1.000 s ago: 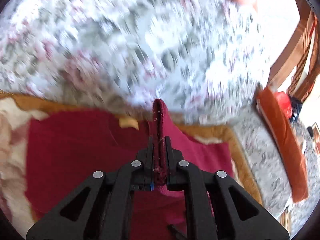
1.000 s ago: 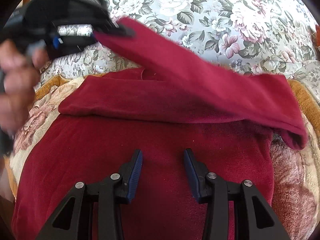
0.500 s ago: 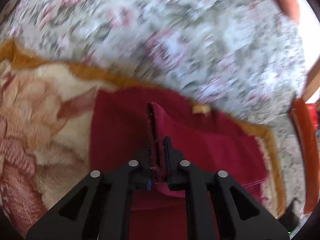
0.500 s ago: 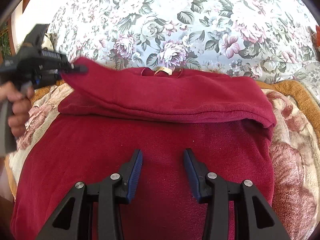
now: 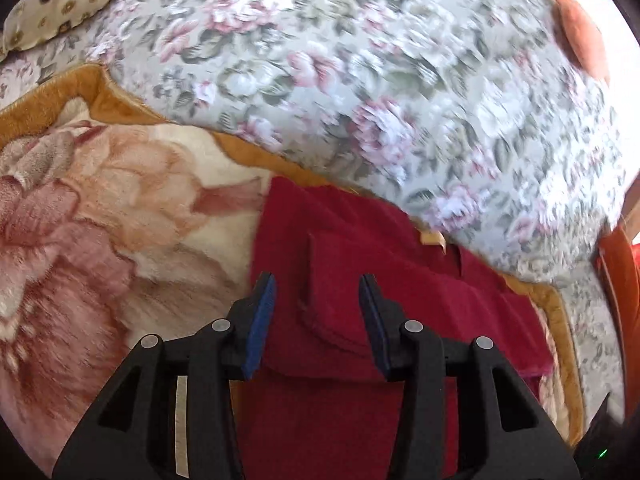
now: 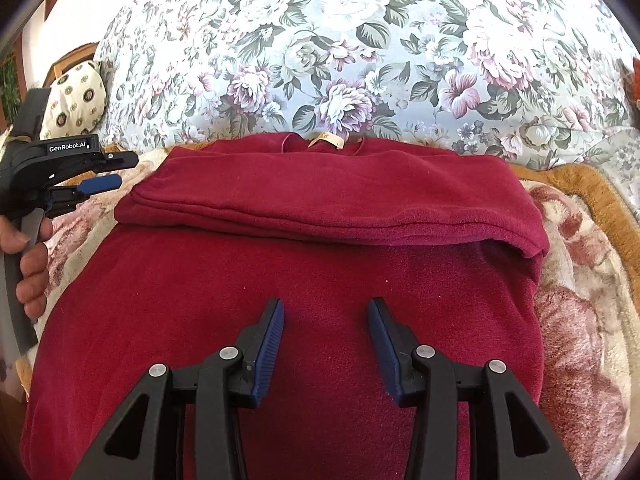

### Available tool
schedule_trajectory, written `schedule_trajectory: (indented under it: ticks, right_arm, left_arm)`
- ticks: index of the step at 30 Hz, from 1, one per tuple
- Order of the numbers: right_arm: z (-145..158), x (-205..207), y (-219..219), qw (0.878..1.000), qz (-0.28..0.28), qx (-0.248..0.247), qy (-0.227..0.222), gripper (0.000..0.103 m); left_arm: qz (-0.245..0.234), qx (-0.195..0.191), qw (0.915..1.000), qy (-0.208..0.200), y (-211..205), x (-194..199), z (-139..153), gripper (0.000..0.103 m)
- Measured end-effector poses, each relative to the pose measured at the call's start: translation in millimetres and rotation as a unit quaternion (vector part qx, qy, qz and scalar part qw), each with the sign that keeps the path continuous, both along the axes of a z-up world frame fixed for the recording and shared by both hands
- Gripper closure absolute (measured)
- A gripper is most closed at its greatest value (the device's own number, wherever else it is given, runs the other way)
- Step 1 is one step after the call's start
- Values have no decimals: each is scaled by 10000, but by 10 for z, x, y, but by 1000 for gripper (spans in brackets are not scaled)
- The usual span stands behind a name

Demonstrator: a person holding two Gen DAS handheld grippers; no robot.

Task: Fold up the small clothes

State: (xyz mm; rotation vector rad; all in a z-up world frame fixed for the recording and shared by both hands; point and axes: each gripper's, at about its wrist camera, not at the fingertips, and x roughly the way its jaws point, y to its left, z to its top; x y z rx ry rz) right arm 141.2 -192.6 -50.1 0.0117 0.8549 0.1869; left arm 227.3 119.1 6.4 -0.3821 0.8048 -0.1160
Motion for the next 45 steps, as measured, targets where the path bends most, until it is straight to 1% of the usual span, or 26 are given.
schedule_trajectory:
  ticks: [1,3,4,5,6,7,8,9,12,15,16,17,19,21,22,23,25,27,30,33,35,38,41,43,44,45]
  right_arm:
    - [19,3,-12,9999,29,44,86,59]
    - [132,-5,-110,9988,162,390,255,60]
    - [258,-41,-228,9968,244,754,136,61]
    - [370,-88,-316,9957,279,881,-69,61]
    - [507,-124,-433,9955,275,838,-335,61]
    - [642,-138,-616,9953,224,709,-622,61]
    - [683,-116,-722,9951,194,678,-698,68]
    - [689,-34,-931,9954,108,703,-650,82]
    - [622,168,-1216,9973,-12,621,-399,95]
    - [613,336,-1055,9971,635,314,-268,96]
    - [593,421,-944,9964,820,104,-206,96]
    - [561,469,-913,9960,881,-17,-151,96]
    - [404,614,-891,9955,819,-463,134,96]
    - [208,663,-1018,9932,722,-804,443,97]
    - [118,627,-1127,9925,585,-987,419,97]
    - [67,585,-1231,9933,474,-992,357,96]
    - [25,512,-1443,9979,329,-443,330,96]
    - [39,501,-1510,9989,255,-164,353,95]
    - [111,483,-1454,9987,286,-275,305,94]
    - [319,568,-1474,9998,160,50,113,94]
    - [501,717,-1478,9998,26,183,-85,94]
    - [551,1051,-1426,10000,49,69,11,94]
    - [375,1409,-1391,9994,-9,-173,313,94]
    - [69,1576,-1395,9954,23,-249,923,94]
    - [-33,1586,-1376,9945,83,-330,989,94]
    - [-36,1559,-1355,9961,90,-397,788,94]
  left_arm:
    - [-92,59,9999,19,-101,9,-57,62]
    - [-235,379,9990,15,-241,-56,-201,46]
    - [-314,473,9984,66,-303,-62,-261,45]
    - [-292,546,9981,22,-322,-67,-236,44]
    - [-307,550,9980,-14,-336,-65,-228,38]
    - [-357,521,9980,15,-339,-47,-247,38]
    - [-358,495,9981,16,-335,-43,-251,38]
    - [-364,440,9984,-16,-320,-49,-255,37]
    - [-366,276,9989,-65,-277,-62,-270,37]
    - [-375,305,9988,-61,-291,-56,-273,36]
    - [-383,294,9988,-61,-292,-59,-274,36]
    - [-387,270,9989,-64,-287,-62,-275,36]
    - [-389,214,9990,-71,-275,-62,-278,36]
    - [-388,224,9990,-71,-277,-61,-279,36]
    - [-389,246,9989,-73,-280,-62,-278,36]
    - [-393,255,9989,-74,-283,-62,-278,35]
    - [-402,272,9988,-71,-290,-64,-272,35]
    - [-403,251,9988,-68,-286,-64,-272,35]
    - [-401,270,9988,-67,-283,-62,-271,35]
    - [-398,315,9987,-73,-301,-59,-281,34]
    - [-415,342,9985,-82,-311,-52,-286,33]
    - [-421,373,9984,-92,-323,-44,-296,32]
    - [-420,342,9985,-109,-319,-42,-301,32]
    - [-417,322,9985,-122,-318,-42,-307,32]
    - [-414,327,9985,-127,-319,-42,-307,32]
    - [-414,330,9985,-127,-318,-41,-310,32]
